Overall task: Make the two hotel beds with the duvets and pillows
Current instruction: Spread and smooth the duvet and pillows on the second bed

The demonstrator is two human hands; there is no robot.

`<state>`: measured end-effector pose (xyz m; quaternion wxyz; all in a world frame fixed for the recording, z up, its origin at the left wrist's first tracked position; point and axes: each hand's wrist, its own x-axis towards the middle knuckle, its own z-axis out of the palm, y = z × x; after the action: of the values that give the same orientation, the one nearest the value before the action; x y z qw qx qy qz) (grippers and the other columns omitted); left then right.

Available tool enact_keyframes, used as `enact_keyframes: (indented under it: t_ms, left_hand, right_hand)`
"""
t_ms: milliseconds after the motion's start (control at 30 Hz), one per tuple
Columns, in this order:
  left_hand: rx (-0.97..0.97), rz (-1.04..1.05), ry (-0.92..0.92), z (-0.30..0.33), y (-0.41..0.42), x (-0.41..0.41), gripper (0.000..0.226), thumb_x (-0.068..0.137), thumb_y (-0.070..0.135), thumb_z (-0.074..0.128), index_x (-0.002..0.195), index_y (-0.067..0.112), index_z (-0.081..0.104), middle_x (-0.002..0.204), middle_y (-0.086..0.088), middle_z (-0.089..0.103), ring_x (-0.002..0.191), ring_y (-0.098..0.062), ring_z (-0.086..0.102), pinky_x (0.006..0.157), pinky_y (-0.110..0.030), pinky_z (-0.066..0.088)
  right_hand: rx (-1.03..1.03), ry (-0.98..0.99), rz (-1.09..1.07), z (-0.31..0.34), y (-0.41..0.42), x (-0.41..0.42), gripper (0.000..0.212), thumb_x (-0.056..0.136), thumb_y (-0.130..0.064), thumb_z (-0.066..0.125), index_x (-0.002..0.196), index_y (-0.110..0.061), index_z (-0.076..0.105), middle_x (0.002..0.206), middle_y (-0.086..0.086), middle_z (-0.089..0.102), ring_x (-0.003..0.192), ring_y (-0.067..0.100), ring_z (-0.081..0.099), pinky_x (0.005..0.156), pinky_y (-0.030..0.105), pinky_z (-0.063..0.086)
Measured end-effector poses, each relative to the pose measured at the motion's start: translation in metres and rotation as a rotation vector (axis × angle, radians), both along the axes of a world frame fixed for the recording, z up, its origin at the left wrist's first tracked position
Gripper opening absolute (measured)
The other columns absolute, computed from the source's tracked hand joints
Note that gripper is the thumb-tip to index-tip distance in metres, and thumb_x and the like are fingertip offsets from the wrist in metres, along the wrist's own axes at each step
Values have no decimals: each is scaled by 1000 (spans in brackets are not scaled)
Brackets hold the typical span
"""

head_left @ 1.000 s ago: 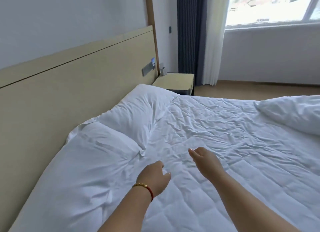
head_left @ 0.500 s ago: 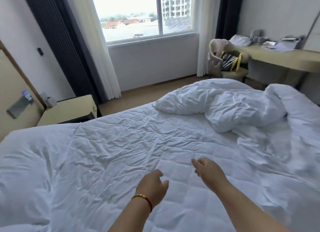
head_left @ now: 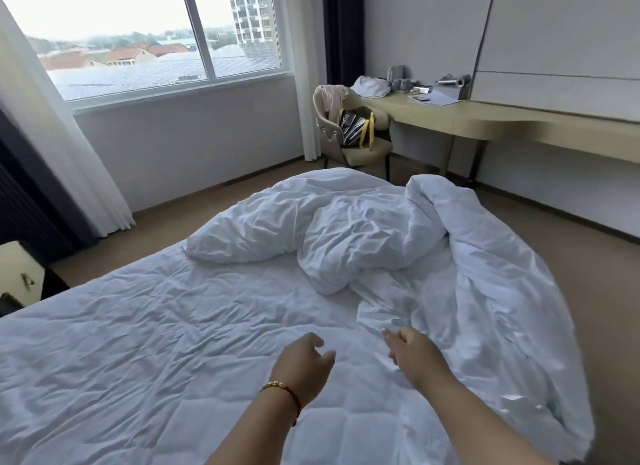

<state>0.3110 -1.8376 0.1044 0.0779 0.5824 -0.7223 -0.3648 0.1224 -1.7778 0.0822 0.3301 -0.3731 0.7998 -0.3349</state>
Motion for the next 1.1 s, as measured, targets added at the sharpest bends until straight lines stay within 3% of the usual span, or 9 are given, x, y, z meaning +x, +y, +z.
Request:
enact_keyframes:
  t_ms: [167,267,367,467,667,833,900,1000,1100]
  left_hand:
    - [91,-19,38,-25,-31,-123,37,94,39,52,125,20,55,88,14,59,87,-8,60,75,-20,47]
    - [135,-51,49,-40,-50,-189,34,94,38,51,122,20,56,84,13,62,78,-5,62,63,-15,45]
    - [154,-100,19,-57,-65,-244,31,95,36,49,118,17,58,84,14,59,80,-3,58,61,-13,41]
    - [165,-153,-3,-76,-76,-288,29,96,35,47,115,16,58,77,13,58,72,-2,54,55,-14,35]
    - [134,-195,-36,-108,-96,-344,29,95,41,48,114,23,59,99,6,67,86,-11,57,70,-24,38]
    - [152,-142,74,-127,-99,-356,26,93,45,52,108,26,62,98,9,68,91,-8,66,81,-26,50]
    - [188,-113,139,-128,-97,-357,20,94,43,53,101,26,63,93,8,69,89,-8,67,83,-30,53]
    - [228,-47,250,-118,-97,-358,13,94,40,56,92,28,62,88,6,70,84,-9,68,87,-40,55]
    - [219,-37,299,-99,-103,-351,14,95,39,55,96,26,60,93,6,69,78,-2,68,85,-36,55]
  right_hand:
    - [93,37,-99,-24,-37,-134,33,96,-44,45,90,-13,56,86,3,62,80,21,57,69,32,42]
    - [112,88,-242,-45,-52,-209,35,96,-40,48,105,-7,55,103,9,64,90,27,57,72,31,39]
    - [141,134,-380,-67,-61,-279,43,95,-41,49,121,-7,51,124,10,58,109,31,56,81,32,41]
    - [166,179,-499,-84,-64,-342,50,92,-40,54,127,-5,48,129,14,55,116,34,52,89,38,44]
    - [204,283,-603,-106,-73,-445,63,87,-39,62,135,-4,42,139,20,46,126,37,45,101,41,39]
    - [260,19,-568,-122,-92,-493,102,81,-56,64,152,-10,7,157,10,22,140,34,30,113,44,28]
    - [210,-58,-518,-133,-101,-485,88,86,-48,63,149,-3,21,147,17,38,131,33,42,106,39,34]
    - [67,-2,-457,-154,-112,-451,43,91,-31,61,126,-5,56,103,13,67,95,28,63,88,35,47]
    - [3,160,-572,-150,-113,-447,48,83,-32,70,121,-11,51,119,9,61,108,31,58,89,36,45]
